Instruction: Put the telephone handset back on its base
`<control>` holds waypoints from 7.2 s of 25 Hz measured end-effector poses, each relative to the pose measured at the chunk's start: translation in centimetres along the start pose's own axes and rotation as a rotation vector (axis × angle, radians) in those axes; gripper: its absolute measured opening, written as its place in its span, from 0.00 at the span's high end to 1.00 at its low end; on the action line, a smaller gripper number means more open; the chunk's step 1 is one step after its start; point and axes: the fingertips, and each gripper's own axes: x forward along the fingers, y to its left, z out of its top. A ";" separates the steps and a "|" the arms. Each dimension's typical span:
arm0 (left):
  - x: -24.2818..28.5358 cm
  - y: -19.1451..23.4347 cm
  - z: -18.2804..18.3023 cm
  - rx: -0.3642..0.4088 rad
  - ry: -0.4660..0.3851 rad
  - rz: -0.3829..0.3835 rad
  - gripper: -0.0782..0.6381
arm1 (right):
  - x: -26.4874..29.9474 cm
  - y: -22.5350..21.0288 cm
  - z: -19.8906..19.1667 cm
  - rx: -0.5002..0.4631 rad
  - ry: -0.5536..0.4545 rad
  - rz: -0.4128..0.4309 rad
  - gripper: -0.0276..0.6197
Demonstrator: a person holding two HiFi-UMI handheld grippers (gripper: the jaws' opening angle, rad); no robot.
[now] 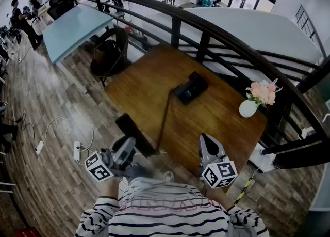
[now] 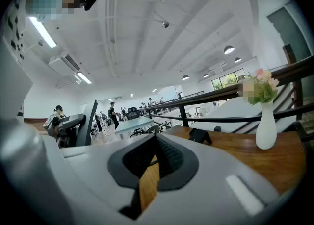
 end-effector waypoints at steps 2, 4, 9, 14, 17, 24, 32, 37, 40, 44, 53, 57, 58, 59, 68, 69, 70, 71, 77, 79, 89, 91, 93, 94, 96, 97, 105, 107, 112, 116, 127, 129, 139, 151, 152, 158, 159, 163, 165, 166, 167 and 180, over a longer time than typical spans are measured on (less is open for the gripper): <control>0.5 0.2 -0.1 -0.005 0.002 -0.004 0.79 | 0.4 -0.3 0.4 0.001 -0.006 0.003 0.96; 0.8 0.7 0.0 -0.013 0.000 -0.009 0.79 | 0.7 -0.3 0.7 0.003 -0.011 -0.001 0.96; 0.7 3.9 1.7 -0.047 0.015 -0.045 0.79 | 2.9 0.9 0.2 0.021 -0.027 -0.052 0.96; 0.7 8.8 4.6 -0.077 0.117 -0.102 0.79 | 8.0 3.7 0.3 0.034 -0.055 -0.131 0.96; 1.1 11.0 6.4 -0.103 0.176 -0.157 0.79 | 10.4 5.5 0.5 0.048 -0.074 -0.180 0.96; 1.3 15.6 9.8 -0.142 0.310 -0.284 0.79 | 14.8 9.3 -0.3 0.082 -0.128 -0.315 0.96; 1.1 19.2 13.1 -0.168 0.400 -0.388 0.79 | 15.6 12.2 -1.1 0.115 -0.188 -0.496 0.96; 2.0 20.4 13.7 -0.175 0.441 -0.443 0.79 | 15.9 13.6 -1.6 0.135 -0.186 -0.559 0.96; 2.7 20.9 13.4 -0.182 0.472 -0.469 0.79 | 16.0 13.7 -1.3 0.133 -0.187 -0.574 0.96; 4.8 21.3 12.2 -0.171 0.528 -0.506 0.79 | 15.6 12.2 -0.6 0.129 -0.196 -0.601 0.96; 10.2 21.3 10.2 -0.160 0.580 -0.527 0.79 | 15.7 7.3 0.9 0.144 -0.208 -0.594 0.96; 13.0 21.9 8.8 -0.150 0.610 -0.535 0.79 | 16.4 4.6 1.3 0.154 -0.212 -0.577 0.96; 13.9 22.1 8.3 -0.145 0.621 -0.538 0.79 | 16.5 3.8 1.5 0.155 -0.215 -0.573 0.96; 14.8 22.3 7.8 -0.139 0.633 -0.542 0.79 | 16.6 3.0 1.6 0.156 -0.217 -0.569 0.96; 21.3 23.3 3.3 -0.123 0.721 -0.557 0.79 | 16.1 -3.1 2.2 0.161 -0.208 -0.565 0.96; 21.8 23.6 3.1 -0.130 0.729 -0.558 0.79 | 16.2 -3.3 2.2 0.161 -0.207 -0.569 0.96; 22.2 23.9 3.1 -0.136 0.737 -0.560 0.79 | 16.5 -3.4 2.3 0.161 -0.207 -0.573 0.96; 22.6 24.2 3.0 -0.140 0.746 -0.564 0.79 | 16.7 -3.5 2.4 0.160 -0.208 -0.578 0.96; 25.5 26.3 1.3 -0.162 0.832 -0.612 0.79 | 18.0 -4.4 2.4 0.187 -0.228 -0.655 0.96; 26.8 26.8 0.9 -0.152 0.865 -0.631 0.79 | 18.5 -4.8 2.4 0.203 -0.235 -0.676 0.96; 31.6 29.3 -2.9 -0.182 0.963 -0.702 0.79 | 19.2 -5.0 1.3 0.256 -0.233 -0.790 0.96; 32.3 29.9 -3.9 -0.183 0.975 -0.702 0.79 | 19.1 -4.9 0.9 0.265 -0.228 -0.808 0.96; 33.1 30.5 -4.9 -0.180 0.979 -0.702 0.79 | 18.9 -4.9 0.5 0.276 -0.219 -0.826 0.96; 33.4 30.7 -5.3 -0.181 0.977 -0.702 0.79 | 18.9 -4.8 0.3 0.282 -0.215 -0.832 0.96; 34.1 31.3 -6.2 -0.189 0.972 -0.702 0.79 | 18.8 -4.7 -0.1 0.290 -0.206 -0.842 0.96; 34.4 31.7 -6.6 -0.193 0.970 -0.700 0.79 | 18.9 -4.7 -0.2 0.291 -0.202 -0.844 0.96; 36.3 34.4 -10.5 -0.175 1.019 -0.673 0.79 | 19.8 -5.2 -1.0 0.300 -0.188 -0.838 0.96; 36.7 34.9 -11.4 -0.169 1.048 -0.672 0.79 | 20.1 -5.4 -1.2 0.300 -0.185 -0.836 0.96; 37.5 35.7 -13.0 -0.167 1.089 -0.667 0.79 | 20.2 -5.9 -1.5 0.302 -0.178 -0.836 0.96; 37.6 36.6 -14.0 -0.196 1.105 -0.641 0.79 | 20.3 -6.0 -2.0 0.315 -0.162 -0.839 0.96; 38.3 38.0 -15.8 -0.262 1.112 -0.581 0.79 | 20.5 -6.5 -2.3 0.307 -0.158 -0.824 0.96; 38.5 38.3 -16.0 -0.264 1.112 -0.566 0.79 | 20.5 -6.5 -2.5 0.311 -0.156 -0.830 0.96; 38.5 38.9 -16.9 -0.276 1.128 -0.523 0.79 | 20.3 -6.2 -2.8 0.332 -0.150 -0.843 0.96; 38.3 40.0 -18.1 -0.249 1.168 -0.489 0.78 | 20.8 -6.7 -3.2 0.329 -0.153 -0.830 0.96; 38.3 40.0 -18.2 -0.248 1.169 -0.487 0.78 | 20.8 -6.8 -3.2 0.328 -0.153 -0.829 0.96; 38.5 40.1 -18.3 -0.191 1.176 -0.450 0.77 | 20.8 -7.1 -2.8 0.330 -0.154 -0.827 0.96; 38.4 40.1 -18.2 -0.170 1.177 -0.444 0.77 | 20.8 -7.0 -2.7 0.332 -0.155 -0.828 0.96; 38.4 40.0 -18.1 -0.119 1.174 -0.424 0.75 | 20.7 -6.8 -2.7 0.329 -0.160 -0.826 0.96; 38.5 40.1 -18.0 -0.096 1.167 -0.413 0.73 | 20.8 -6.9 -2.6 0.323 -0.161 -0.821 0.96; 38.5 40.1 -18.0 -0.086 1.165 -0.408 0.73 | 20.8 -6.8 -2.6 0.322 -0.162 -0.820 0.96; 38.4 40.1 -17.9 -0.078 1.163 -0.403 0.73 | 20.8 -6.8 -2.6 0.323 -0.162 -0.821 0.96; 37.4 40.0 -16.6 0.051 1.122 -0.382 0.83 | 20.9 -6.6 -2.8 0.337 -0.164 -0.821 0.96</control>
